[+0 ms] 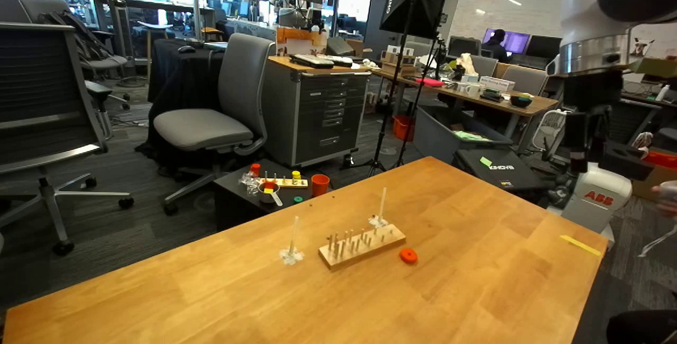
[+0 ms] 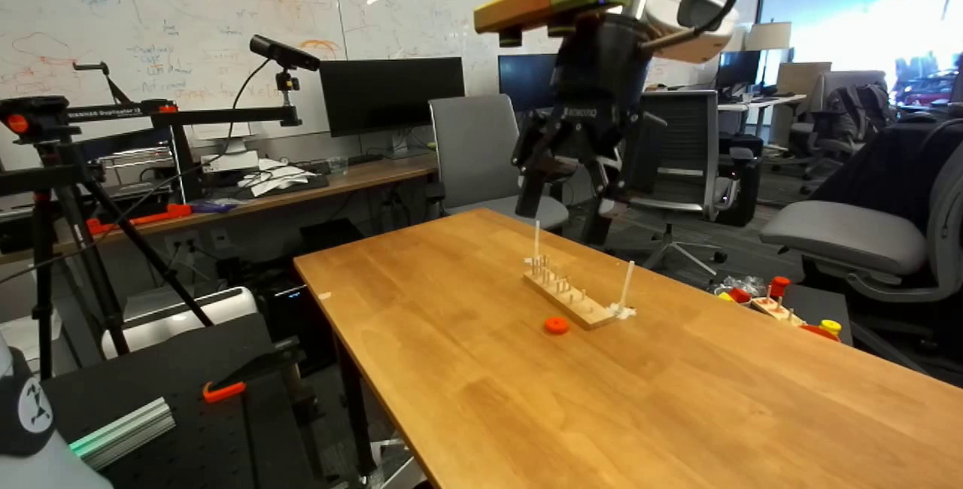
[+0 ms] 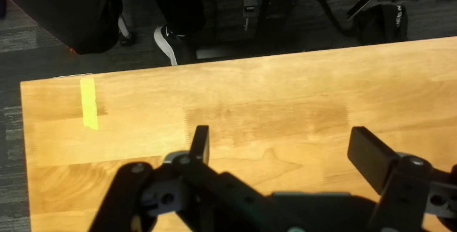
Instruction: Put the orange ring on the wooden board
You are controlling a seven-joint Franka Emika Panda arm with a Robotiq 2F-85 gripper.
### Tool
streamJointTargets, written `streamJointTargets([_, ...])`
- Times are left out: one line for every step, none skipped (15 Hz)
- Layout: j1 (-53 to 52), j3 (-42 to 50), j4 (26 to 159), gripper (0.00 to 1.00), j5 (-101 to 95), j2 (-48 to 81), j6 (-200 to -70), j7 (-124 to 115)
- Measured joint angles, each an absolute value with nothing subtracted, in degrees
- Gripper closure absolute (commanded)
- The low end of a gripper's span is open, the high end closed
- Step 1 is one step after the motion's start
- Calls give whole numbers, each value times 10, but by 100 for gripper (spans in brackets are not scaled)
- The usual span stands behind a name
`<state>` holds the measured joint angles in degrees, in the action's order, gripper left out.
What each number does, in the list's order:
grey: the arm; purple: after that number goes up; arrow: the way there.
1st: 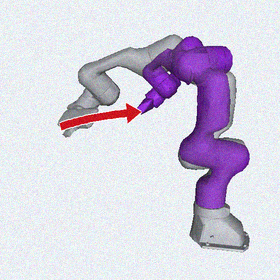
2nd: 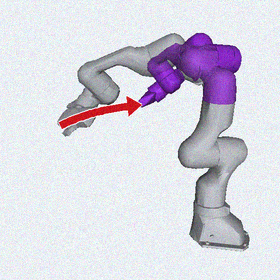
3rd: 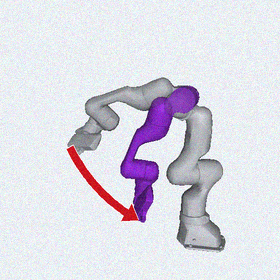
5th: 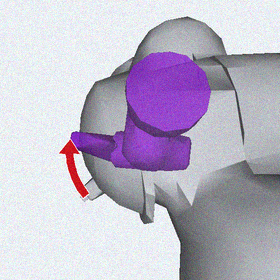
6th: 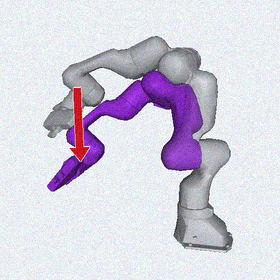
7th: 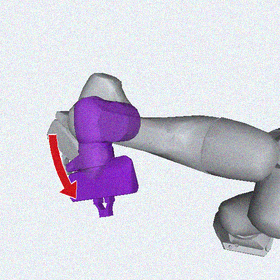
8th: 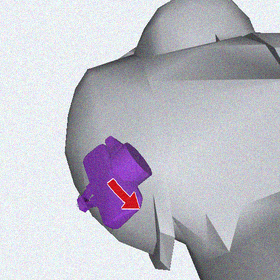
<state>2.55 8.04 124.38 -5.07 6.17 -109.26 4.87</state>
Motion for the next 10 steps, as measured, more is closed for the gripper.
streamJointTargets([25, 76, 1230, 0, -51, 78, -1086, 49])
streamJointTargets([25, 74, 1221, 0, -52, 85, -1080, 49])
streamJointTargets([25, 73, 1215, 0, -52, 85, -1074, 49])
streamJointTargets([25, 73, 1212, 0, -52, 84, -1071, 49])
streamJointTargets([27, 73, 1213, 0, -43, 84, -1086, 47])
streamJointTargets([30, 73, 1217, 0, -20, 86, -1113, 45])
streamJointTargets([32, 73, 1220, 0, 9, 95, -1144, 42])
streamJointTargets([33, 72, 1220, 0, 40, 112, -1180, 40])
streamJointTargets([33, 68, 1220, 0, 74, 136, -1219, 35])
streamJointTargets([33, 60, 1216, 0, 108, 166, -1255, 30])
